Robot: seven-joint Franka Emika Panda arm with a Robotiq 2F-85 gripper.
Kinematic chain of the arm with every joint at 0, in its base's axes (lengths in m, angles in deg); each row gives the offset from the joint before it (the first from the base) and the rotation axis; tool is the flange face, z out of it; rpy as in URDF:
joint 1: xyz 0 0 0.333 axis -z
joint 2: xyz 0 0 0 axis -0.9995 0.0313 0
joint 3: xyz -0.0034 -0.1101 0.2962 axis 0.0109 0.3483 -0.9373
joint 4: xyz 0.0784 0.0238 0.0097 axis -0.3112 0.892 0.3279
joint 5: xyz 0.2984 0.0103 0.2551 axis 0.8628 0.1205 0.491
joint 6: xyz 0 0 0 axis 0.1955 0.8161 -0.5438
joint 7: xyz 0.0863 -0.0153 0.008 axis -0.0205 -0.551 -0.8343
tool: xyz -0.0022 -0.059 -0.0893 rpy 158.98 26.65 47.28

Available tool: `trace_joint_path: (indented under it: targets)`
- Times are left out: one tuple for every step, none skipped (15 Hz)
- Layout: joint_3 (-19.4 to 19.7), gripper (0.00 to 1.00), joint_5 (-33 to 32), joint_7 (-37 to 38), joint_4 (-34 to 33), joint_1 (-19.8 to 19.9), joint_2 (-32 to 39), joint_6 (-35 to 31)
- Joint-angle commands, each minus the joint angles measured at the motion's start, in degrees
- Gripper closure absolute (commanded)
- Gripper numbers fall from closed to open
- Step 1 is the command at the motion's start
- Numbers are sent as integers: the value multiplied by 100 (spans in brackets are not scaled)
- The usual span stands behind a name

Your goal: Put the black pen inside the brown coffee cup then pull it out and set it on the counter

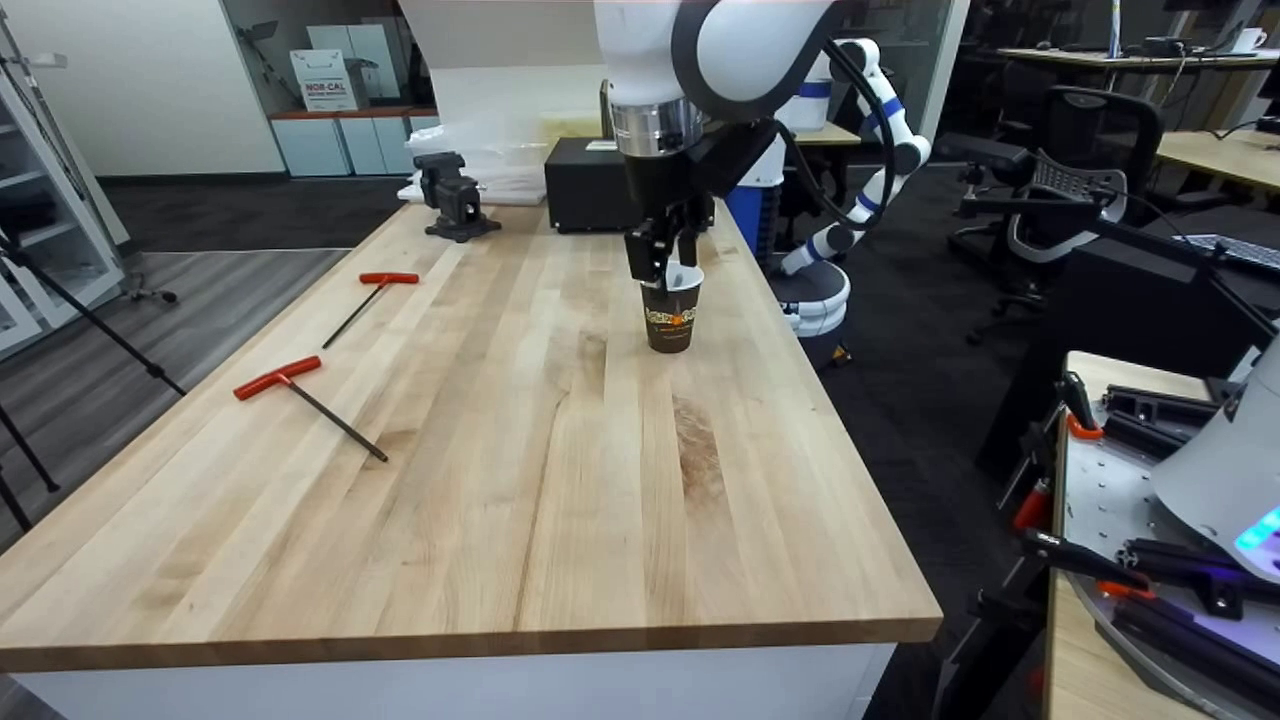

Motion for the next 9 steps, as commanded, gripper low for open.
trace_joint_path:
  targets:
    - [-23, 48, 185, -89, -238, 40, 28, 398]
    - [-19, 54, 189, -73, -262, 36, 36, 437]
    - [-13, 61, 178, -64, -282, 34, 42, 465]
    - [-10, 54, 171, -54, -297, 33, 47, 496]
    - [-3, 24, 153, -50, -306, 34, 53, 522]
    - [-1, 32, 153, -57, -313, 42, 60, 536]
    - [5, 72, 149, -58, -315, 50, 65, 549]
    - [9, 75, 145, -57, -319, 56, 72, 552]
    - [18, 76, 126, -44, -327, 57, 80, 562]
